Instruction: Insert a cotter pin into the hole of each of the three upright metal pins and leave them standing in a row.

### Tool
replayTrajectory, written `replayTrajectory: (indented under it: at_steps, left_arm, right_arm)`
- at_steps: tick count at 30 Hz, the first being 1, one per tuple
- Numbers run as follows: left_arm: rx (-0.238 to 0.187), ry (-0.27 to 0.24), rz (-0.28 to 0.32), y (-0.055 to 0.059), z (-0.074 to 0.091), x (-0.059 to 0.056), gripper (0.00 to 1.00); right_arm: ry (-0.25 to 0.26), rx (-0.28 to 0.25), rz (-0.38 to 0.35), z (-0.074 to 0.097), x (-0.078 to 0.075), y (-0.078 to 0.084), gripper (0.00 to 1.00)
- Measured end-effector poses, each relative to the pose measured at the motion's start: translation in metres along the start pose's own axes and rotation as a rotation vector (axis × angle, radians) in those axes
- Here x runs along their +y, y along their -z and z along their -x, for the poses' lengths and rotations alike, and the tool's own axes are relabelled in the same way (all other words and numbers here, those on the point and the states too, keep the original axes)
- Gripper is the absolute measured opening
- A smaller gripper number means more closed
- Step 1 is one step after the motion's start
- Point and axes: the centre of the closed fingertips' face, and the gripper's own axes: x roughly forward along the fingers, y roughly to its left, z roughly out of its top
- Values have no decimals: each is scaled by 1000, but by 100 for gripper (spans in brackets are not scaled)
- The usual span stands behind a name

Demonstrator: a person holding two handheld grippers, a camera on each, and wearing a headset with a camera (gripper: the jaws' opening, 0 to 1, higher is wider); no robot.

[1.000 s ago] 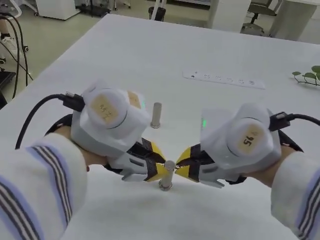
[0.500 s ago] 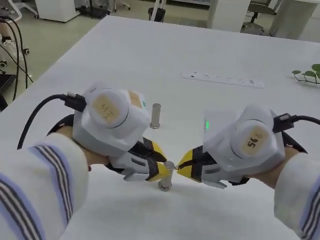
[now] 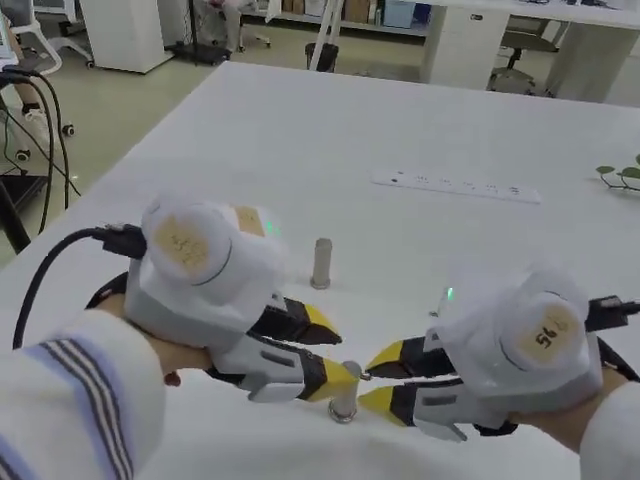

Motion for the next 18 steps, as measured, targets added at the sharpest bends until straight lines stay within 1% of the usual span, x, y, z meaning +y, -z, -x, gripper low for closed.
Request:
replayTrajectory:
  at_steps: [2,3,4,6,9,11,12,13,14,16,18]
  left_arm:
    - [-46,-16,30,-6,8,1,33]
    - [-73,-16,56,-9,12,0,36]
    - [-89,-17,71,-11,15,0,38]
    - [-118,-28,82,-14,22,-1,43]
    - [-136,-45,108,-14,29,-4,53]
    - [-140,-69,119,-13,34,-4,62]
    - [-131,-102,155,-9,36,-1,65]
    - [-125,-120,177,-6,38,1,66]
    - [-125,-120,177,-5,39,0,67]
    - [-122,-132,205,0,41,0,70]
    - [-124,-159,210,4,43,1,78]
  right_arm:
    - [-10,-12,-38,-2,3,2,11]
    - [-15,-19,-56,-3,5,3,12]
    - [-20,-27,-75,-5,7,4,14]
    - [-30,-41,-90,-9,10,4,19]
    - [-36,-57,-113,-15,13,3,27]
    - [-33,-72,-127,-18,12,1,29]
    - [-32,-81,-135,-19,12,-1,29]
    - [-25,-93,-145,-20,10,-3,29]
    - [-18,-105,-156,-21,9,-5,30]
    - [-21,-127,-188,-23,7,-7,32]
    - [-23,-140,-207,-24,6,-8,33]
